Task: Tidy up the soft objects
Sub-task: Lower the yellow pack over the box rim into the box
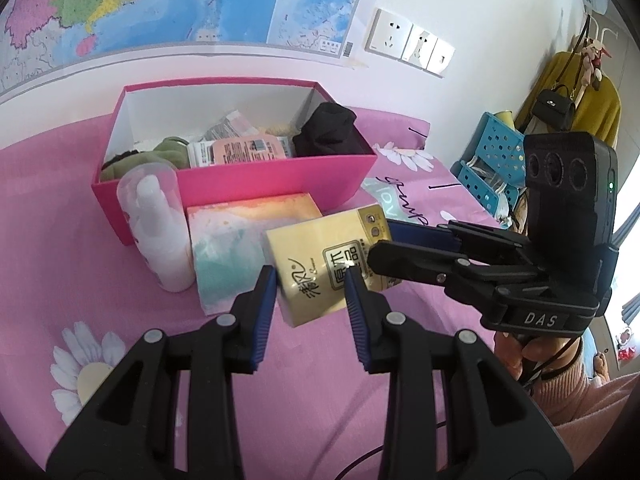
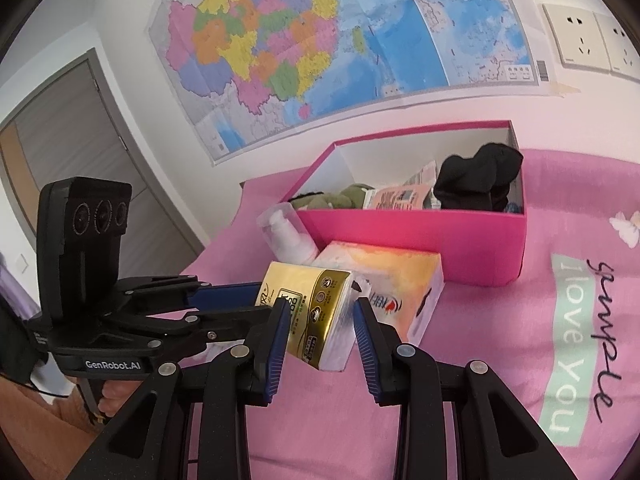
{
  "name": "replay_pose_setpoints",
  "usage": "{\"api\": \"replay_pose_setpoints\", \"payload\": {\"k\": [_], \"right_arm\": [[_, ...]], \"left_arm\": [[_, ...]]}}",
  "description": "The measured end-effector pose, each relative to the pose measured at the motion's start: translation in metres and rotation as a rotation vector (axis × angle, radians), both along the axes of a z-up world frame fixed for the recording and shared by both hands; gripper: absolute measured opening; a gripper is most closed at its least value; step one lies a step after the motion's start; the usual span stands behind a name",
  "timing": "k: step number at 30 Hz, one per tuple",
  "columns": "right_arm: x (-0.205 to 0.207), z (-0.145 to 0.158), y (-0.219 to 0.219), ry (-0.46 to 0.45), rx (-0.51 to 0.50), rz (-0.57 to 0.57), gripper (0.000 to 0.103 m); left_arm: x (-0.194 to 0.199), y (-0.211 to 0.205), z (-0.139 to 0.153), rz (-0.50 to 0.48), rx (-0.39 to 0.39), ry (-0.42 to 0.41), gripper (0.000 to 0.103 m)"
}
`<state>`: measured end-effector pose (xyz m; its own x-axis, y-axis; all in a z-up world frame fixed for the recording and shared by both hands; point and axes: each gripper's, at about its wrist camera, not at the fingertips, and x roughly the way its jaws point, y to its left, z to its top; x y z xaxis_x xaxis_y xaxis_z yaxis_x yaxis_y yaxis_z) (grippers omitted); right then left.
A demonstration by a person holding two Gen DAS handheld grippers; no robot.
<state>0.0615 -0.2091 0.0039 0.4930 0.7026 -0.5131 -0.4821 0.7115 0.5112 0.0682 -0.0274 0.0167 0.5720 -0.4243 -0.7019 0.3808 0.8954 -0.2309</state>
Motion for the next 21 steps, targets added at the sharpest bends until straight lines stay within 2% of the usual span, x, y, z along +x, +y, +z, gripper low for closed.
{"api": "replay_pose_setpoints", "payload": {"k": [21], "right_arm": [[0.026, 0.019, -0.002, -0.057, 0.017, -0.002, 0.034]], "left_arm": [[0.029, -0.001, 0.015, 0.02, 0.008, -0.028, 0.037]]}}
